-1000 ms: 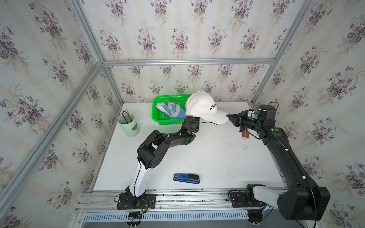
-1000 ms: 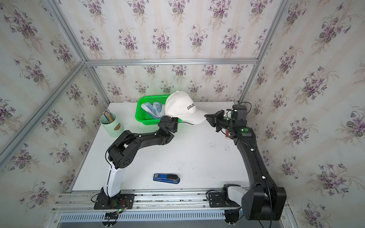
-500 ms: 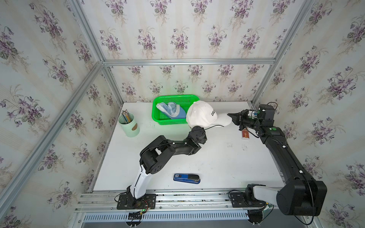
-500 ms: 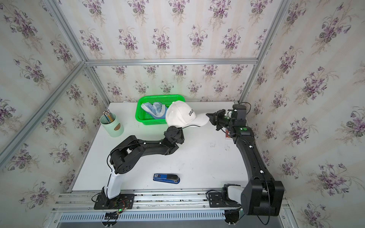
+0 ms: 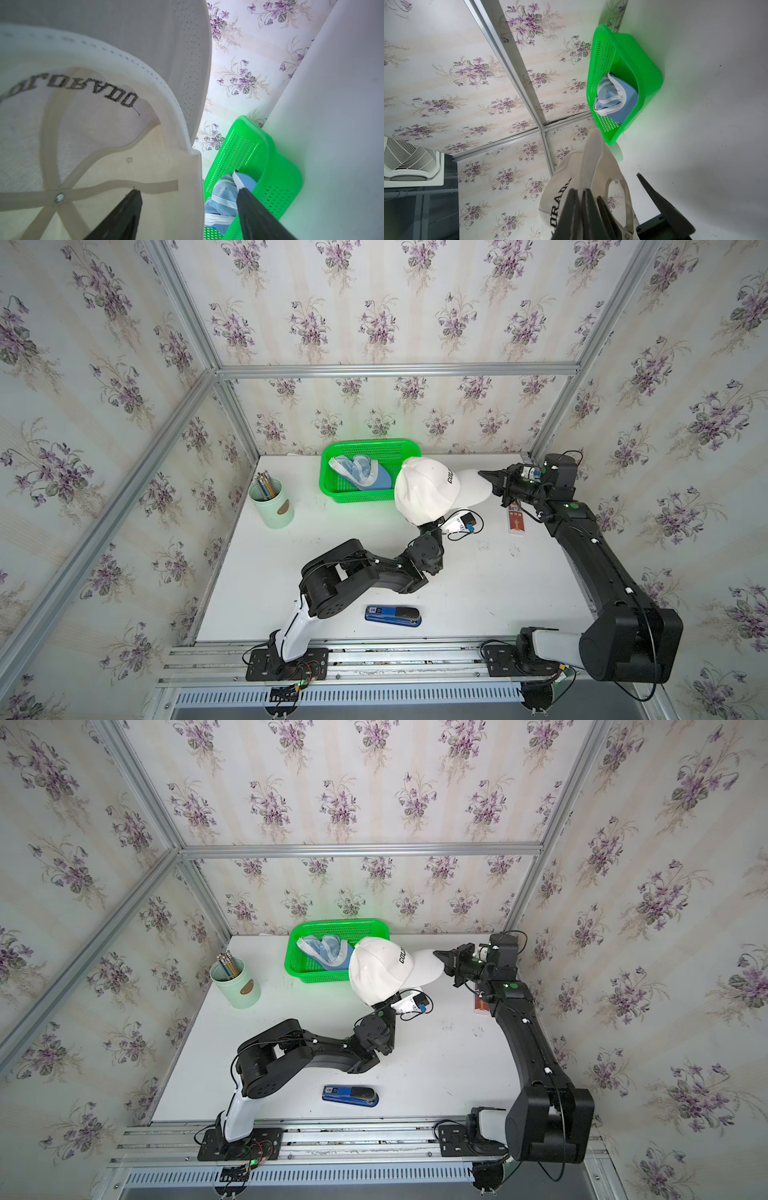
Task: Turn the baseball cap inside out
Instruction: Adjust the baseball cap, then place the baseball cap at the center of the board.
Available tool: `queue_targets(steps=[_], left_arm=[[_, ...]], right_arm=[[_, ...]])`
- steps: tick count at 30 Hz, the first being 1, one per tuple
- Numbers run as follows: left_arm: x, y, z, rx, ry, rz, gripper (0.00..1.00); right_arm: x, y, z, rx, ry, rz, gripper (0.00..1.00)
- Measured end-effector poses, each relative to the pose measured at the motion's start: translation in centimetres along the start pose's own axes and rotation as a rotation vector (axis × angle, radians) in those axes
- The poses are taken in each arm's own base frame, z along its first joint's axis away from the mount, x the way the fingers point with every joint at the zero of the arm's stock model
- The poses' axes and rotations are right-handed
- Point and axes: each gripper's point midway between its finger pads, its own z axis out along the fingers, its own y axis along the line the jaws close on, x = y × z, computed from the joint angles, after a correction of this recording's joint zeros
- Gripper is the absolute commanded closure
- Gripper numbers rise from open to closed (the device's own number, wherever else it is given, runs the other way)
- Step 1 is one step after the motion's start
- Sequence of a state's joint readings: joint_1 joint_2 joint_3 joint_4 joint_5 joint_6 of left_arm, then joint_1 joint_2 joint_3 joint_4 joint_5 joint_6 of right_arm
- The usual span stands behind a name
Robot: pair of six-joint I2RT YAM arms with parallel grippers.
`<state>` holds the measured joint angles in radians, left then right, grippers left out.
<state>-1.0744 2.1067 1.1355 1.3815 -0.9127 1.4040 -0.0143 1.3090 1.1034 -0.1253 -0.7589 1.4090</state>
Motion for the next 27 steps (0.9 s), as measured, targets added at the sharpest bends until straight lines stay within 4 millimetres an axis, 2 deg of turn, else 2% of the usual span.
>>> queue_targets(steps=[3,7,10,15,19,22,27], left_arm=[[0.3,-0.1,-1.4,0.022,-0.014,-0.010,0.19],[1.2,-0.6,-3.8,0.080,-0.039,-0.027,0.19],[1.9,0.4,-5.0,0.161,-0.055,-0.100,0.20],[4.3,5.4,-5.4,0.245,-0.012,-0.403,0.21],[6.3,6.0,-6.6,0.351,0.025,-0.525,0.20],[9.4,8.5,-5.6,0.342,0.126,-0.675,0.20],[17.5,12.8,-3.6,0.250,0.373,-0.932,0.21]], right_arm=[[-0.7,0.7,0.3,0.004,-0.017,-0.031,1.00],[-1.9,2.7,0.1,0.009,-0.077,-0.124,1.00],[-3.2,3.2,0.2,0.040,-0.135,-0.177,1.00],[-5.0,2.1,0.1,0.128,-0.216,-0.240,1.00],[-5.7,-0.4,0.7,0.189,-0.219,-0.256,1.00],[-5.3,-2.2,2.1,0.234,-0.178,-0.274,1.00],[-0.8,-3.0,6.5,0.232,0.013,-0.369,1.00]])
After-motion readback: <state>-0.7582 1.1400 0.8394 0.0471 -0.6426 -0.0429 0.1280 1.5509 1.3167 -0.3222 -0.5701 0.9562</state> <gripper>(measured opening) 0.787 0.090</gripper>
